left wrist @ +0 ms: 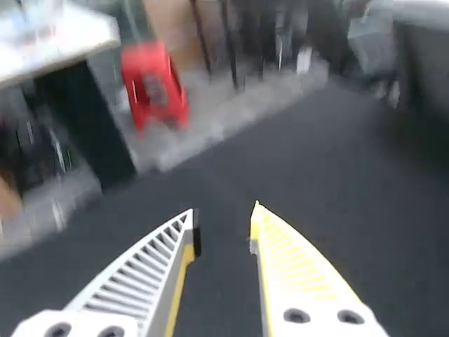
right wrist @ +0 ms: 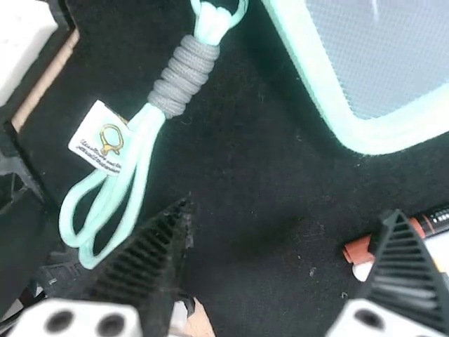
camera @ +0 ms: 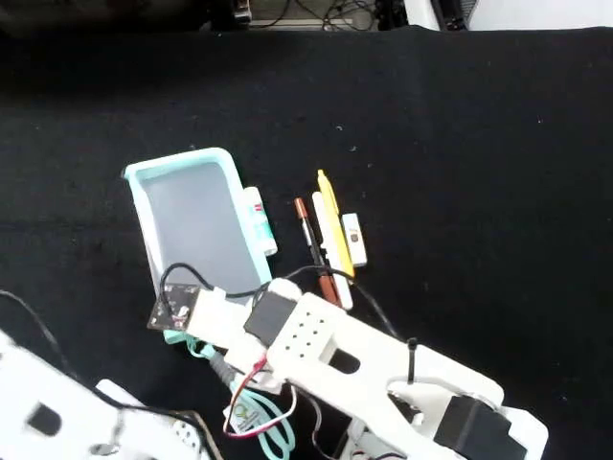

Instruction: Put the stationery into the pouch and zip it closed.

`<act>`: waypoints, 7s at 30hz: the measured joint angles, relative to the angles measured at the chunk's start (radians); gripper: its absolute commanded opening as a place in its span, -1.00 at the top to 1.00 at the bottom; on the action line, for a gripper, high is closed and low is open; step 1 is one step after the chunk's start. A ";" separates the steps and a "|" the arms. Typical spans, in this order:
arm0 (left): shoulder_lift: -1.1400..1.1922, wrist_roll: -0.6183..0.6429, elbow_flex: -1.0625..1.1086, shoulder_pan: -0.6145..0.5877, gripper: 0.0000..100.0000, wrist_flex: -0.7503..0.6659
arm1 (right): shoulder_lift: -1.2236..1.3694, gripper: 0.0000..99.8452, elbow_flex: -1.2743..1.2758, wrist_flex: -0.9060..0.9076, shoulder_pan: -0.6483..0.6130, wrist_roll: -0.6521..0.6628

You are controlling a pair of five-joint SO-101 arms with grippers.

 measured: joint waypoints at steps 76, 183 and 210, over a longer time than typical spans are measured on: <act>0.993 0.083 -0.408 -0.212 0.70 0.000 | 0.559 0.16 -0.419 0.193 -0.267 0.040; 0.996 0.318 -0.316 -0.614 0.70 -0.058 | 1.085 0.49 -1.138 0.428 -0.054 -0.091; 0.996 0.318 -0.316 -0.585 0.70 -0.058 | 1.054 0.50 -1.008 0.238 0.091 -0.089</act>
